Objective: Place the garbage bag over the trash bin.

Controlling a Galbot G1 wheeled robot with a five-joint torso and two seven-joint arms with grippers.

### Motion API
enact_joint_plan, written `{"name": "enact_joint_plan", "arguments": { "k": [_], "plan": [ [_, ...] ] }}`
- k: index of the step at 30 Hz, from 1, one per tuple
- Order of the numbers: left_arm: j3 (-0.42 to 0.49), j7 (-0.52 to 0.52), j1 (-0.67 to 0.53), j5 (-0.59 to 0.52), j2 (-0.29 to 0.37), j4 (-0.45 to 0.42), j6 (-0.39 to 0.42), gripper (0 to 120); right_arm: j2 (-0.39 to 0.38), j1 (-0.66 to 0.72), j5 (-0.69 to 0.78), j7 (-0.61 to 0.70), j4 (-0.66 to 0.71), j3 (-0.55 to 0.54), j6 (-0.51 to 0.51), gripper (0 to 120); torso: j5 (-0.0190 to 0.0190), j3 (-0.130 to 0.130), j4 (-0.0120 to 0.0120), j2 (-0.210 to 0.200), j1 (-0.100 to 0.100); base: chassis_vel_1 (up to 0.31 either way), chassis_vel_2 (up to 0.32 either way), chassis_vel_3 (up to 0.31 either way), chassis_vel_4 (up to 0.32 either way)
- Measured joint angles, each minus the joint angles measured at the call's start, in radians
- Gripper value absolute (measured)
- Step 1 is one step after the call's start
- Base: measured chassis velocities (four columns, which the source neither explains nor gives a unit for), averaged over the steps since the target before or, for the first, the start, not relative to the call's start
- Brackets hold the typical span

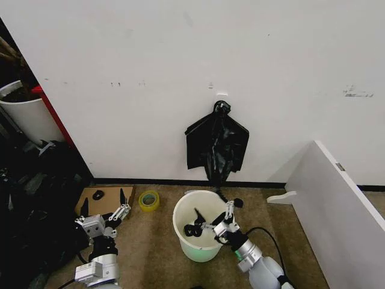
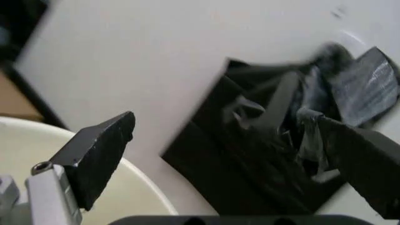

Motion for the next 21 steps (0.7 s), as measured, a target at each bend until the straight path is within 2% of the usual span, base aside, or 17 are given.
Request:
{"name": "enact_joint_plan", "arguments": {
  "k": [4, 10, 16, 21],
  "plan": [
    [0.005, 0.000, 0.000, 0.006, -0.007, 0.004, -0.002, 100, 0.012, -0.023, -0.008, 0.135, 0.015, -0.023, -0.102, 100, 0.0000, 0.000, 0.0001, 0.000, 0.000, 0.000, 0.000, 0.000, 0.000],
    [0.007, 0.000, 0.000, 0.008, -0.008, 0.006, -0.002, 100, 0.029, -0.066, 0.028, 0.249, 0.078, -0.059, -0.205, 100, -0.0001, 0.000, 0.0001, 0.000, 0.000, 0.000, 0.000, 0.000, 0.000],
    [0.007, 0.000, -0.001, 0.008, -0.005, 0.008, -0.003, 100, 0.059, -0.083, 0.095, 0.337, 0.120, -0.100, -0.235, 100, -0.0001, 0.000, 0.0001, 0.000, 0.000, 0.000, 0.000, 0.000, 0.000],
    [0.007, 0.000, -0.001, 0.008, -0.001, 0.008, -0.004, 100, 0.069, -0.072, 0.217, 0.370, 0.168, -0.115, -0.262, 100, -0.0002, 0.000, 0.0002, 0.000, 0.000, 0.000, 0.000, 0.000, 0.000]
  ]
}}
